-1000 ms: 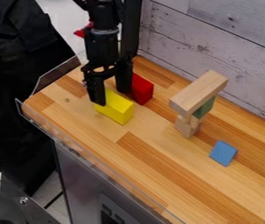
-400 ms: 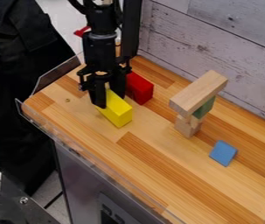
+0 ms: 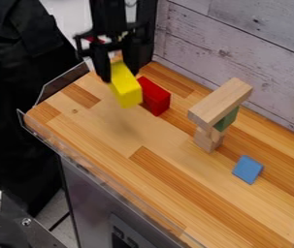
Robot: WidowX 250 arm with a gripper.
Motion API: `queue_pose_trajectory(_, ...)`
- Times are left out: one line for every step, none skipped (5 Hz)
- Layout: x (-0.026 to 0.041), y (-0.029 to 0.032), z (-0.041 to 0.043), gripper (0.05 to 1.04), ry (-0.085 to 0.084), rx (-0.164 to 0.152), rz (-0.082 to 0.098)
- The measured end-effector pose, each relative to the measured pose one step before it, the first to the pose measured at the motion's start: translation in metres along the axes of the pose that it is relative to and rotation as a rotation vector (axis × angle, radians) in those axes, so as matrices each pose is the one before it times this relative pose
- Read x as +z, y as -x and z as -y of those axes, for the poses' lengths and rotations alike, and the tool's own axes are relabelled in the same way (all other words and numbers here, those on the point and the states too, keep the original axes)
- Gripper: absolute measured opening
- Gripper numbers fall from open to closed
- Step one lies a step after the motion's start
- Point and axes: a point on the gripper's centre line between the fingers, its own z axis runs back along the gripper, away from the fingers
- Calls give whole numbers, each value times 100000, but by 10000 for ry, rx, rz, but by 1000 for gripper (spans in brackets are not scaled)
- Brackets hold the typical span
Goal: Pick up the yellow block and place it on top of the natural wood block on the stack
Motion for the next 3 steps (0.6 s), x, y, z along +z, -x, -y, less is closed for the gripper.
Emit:
queue_pose_trajectory(2529, 875, 1403, 551, -552, -2447, 55)
queue_pose_trajectory(2288, 1157, 2448, 551, -355, -2452, 220)
queue_pose_trajectory(1219, 854, 2603, 551, -656, -2417, 347)
